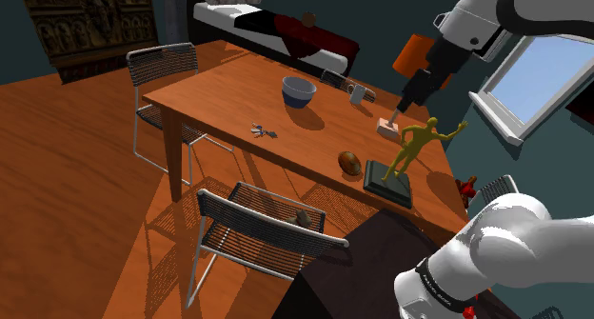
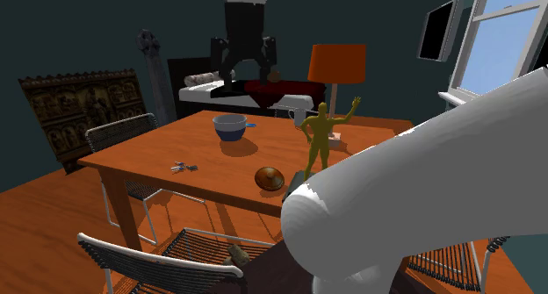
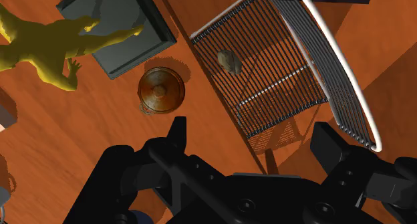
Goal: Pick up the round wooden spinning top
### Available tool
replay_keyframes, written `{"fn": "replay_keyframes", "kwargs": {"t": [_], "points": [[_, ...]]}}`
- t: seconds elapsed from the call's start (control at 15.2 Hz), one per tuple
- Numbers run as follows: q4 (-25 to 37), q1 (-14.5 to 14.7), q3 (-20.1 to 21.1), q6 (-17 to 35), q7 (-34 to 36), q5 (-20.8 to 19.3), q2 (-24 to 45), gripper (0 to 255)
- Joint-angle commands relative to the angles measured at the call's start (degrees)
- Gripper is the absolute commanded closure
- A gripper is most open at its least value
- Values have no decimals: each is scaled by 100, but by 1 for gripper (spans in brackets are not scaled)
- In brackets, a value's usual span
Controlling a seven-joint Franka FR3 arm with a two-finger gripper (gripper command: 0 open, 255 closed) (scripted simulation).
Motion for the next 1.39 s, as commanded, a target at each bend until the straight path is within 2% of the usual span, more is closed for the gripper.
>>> {"fn": "replay_keyframes", "kwargs": {"t": [0.0,0.66,1.32], "points": [[0,0,0,0,0,0,0,0],[-479,-208,-599,1743,-457,-355,1409,0],[-193,-325,-1167,3341,-977,-387,3431,0]]}}
